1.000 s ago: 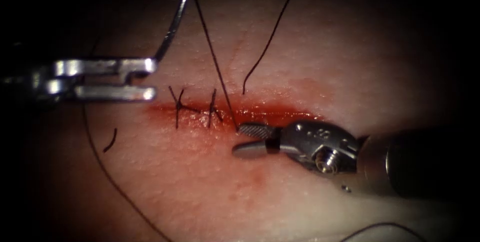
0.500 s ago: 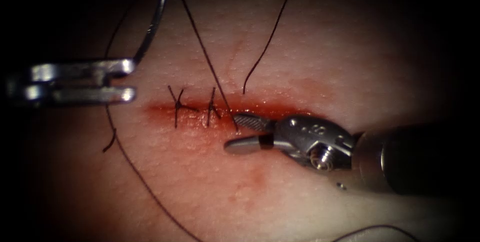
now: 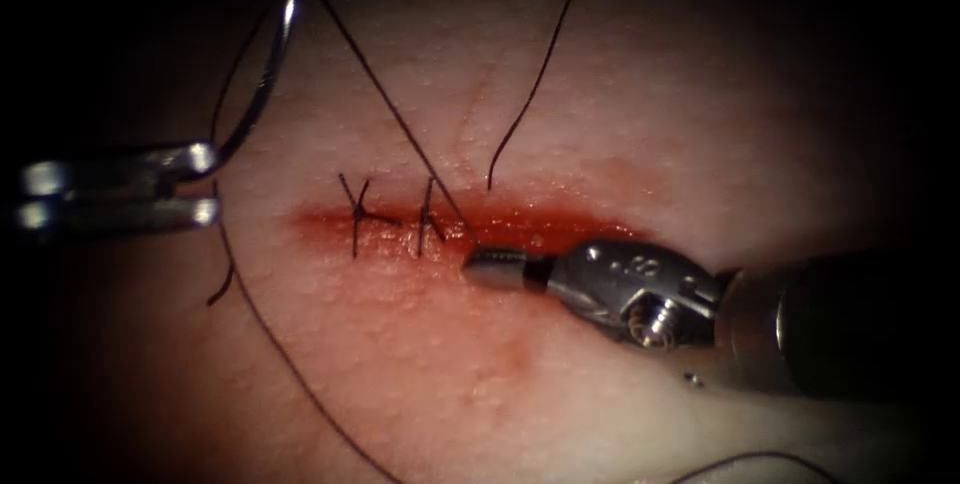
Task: Wound Closure
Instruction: Use the right end-effector to pull the suture all the way through the incision until a tail remains.
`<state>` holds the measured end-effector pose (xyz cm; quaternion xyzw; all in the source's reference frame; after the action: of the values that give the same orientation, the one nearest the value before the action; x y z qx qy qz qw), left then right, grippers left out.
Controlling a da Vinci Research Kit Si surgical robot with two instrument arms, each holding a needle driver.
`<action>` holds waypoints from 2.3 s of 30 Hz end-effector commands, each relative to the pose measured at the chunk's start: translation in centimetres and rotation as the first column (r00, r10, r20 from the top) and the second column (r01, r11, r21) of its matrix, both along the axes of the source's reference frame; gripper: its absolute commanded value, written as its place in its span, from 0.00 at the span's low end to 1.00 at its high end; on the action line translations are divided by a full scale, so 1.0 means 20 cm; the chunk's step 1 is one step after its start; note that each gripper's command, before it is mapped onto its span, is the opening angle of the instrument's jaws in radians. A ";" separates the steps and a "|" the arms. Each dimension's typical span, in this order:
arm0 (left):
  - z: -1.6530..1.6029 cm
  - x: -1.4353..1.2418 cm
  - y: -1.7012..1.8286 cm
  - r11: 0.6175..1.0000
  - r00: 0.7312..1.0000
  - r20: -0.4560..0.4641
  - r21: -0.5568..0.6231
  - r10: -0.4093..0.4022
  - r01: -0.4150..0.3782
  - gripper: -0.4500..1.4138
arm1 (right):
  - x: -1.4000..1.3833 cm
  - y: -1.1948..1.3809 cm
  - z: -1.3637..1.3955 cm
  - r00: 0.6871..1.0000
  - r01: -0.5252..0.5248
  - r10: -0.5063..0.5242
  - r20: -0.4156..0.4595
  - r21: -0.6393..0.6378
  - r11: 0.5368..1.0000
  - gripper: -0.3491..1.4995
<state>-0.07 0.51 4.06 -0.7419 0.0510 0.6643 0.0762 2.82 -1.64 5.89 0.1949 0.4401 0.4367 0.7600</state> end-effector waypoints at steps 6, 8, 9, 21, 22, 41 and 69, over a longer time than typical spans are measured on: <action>0.023 -0.001 -0.013 1.000 1.000 -0.018 0.016 -0.007 0.008 0.00 | 0.001 -0.018 -0.019 0.999 0.031 -0.030 -0.035 0.023 0.999 0.00; 0.030 -0.001 -0.017 1.000 0.999 -0.034 0.016 -0.015 0.016 0.00 | 0.001 -0.022 -0.028 0.998 0.027 -0.025 -0.060 0.024 0.999 0.00; 0.031 -0.001 -0.018 1.000 0.999 -0.042 0.015 -0.020 0.021 0.00 | 0.002 -0.024 -0.033 0.997 0.021 -0.020 -0.074 0.022 1.000 0.00; 0.034 0.004 -0.017 0.996 0.993 -0.097 0.043 -0.072 0.077 0.00 | 0.015 -0.033 -0.055 0.981 0.097 -0.120 -0.153 -0.146 0.984 0.50; 0.034 0.007 -0.016 0.995 0.990 -0.109 0.036 -0.085 0.089 0.00 | 0.015 -0.032 -0.055 0.980 0.104 -0.131 -0.150 -0.172 0.980 0.65; 0.030 0.033 -0.005 0.977 0.959 -0.185 -0.017 -0.213 0.214 0.00 | 0.003 0.007 -0.033 0.966 0.250 -0.257 0.039 -0.405 0.879 0.82; 0.033 0.031 -0.005 0.978 0.964 -0.162 -0.023 -0.209 0.208 0.00 | 0.010 0.015 -0.009 0.983 0.184 -0.176 0.054 -0.323 0.928 0.00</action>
<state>0.60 0.40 4.67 -0.6752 0.1366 0.7113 0.1396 2.96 -1.31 5.67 0.1005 0.4759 0.2927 0.8233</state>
